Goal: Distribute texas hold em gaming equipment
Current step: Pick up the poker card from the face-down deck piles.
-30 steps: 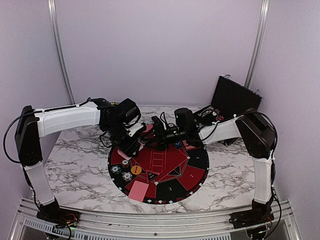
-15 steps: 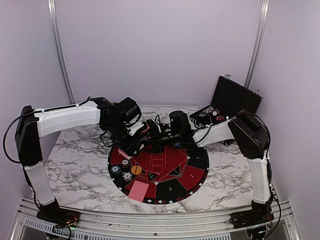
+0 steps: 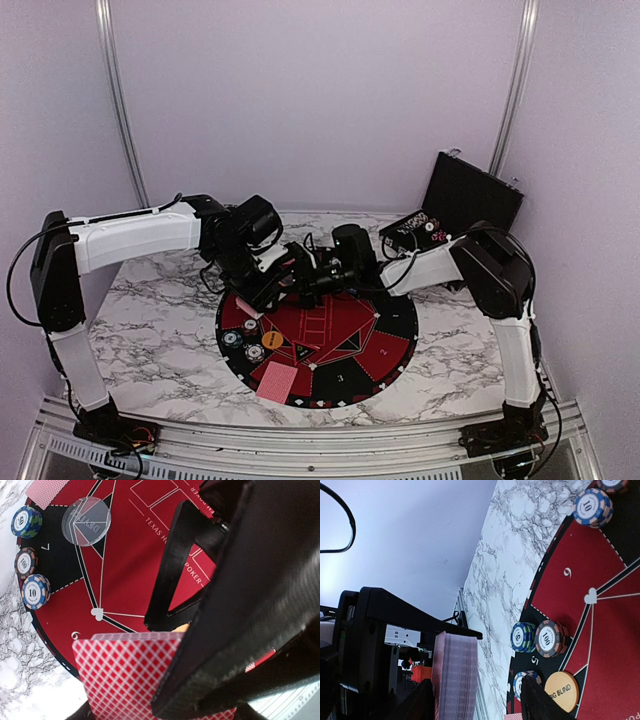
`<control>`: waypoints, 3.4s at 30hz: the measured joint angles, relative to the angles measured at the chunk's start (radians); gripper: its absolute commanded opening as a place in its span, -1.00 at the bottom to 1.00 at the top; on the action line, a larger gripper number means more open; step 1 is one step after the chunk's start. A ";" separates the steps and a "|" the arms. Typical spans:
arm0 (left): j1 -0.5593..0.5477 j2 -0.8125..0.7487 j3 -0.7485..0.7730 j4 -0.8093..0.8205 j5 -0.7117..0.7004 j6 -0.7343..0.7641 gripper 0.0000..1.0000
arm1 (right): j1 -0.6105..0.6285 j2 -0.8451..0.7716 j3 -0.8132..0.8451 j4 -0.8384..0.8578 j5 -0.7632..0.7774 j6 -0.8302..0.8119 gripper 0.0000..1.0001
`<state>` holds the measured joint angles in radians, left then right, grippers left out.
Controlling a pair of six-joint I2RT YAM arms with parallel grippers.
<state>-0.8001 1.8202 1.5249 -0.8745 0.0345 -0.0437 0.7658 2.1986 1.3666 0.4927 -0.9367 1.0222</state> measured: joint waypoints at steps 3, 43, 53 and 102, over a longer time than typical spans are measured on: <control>0.000 0.000 0.000 -0.006 -0.009 0.000 -0.41 | 0.000 0.000 0.010 -0.016 0.008 -0.021 0.06; 0.000 0.003 0.000 -0.016 -0.018 0.003 -0.41 | -0.060 -0.127 -0.088 -0.071 0.075 -0.068 -0.24; 0.000 0.003 0.000 -0.016 -0.018 0.003 -0.41 | -0.054 -0.129 -0.101 -0.028 0.065 -0.035 -0.42; 0.008 0.004 -0.004 -0.016 -0.021 0.003 -0.42 | -0.137 -0.217 -0.210 0.046 0.068 0.048 -1.00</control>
<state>-0.7925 1.8240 1.5208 -0.8906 0.0132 -0.0410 0.6292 1.9812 1.1568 0.5388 -0.8684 1.0698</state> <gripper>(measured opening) 0.665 0.007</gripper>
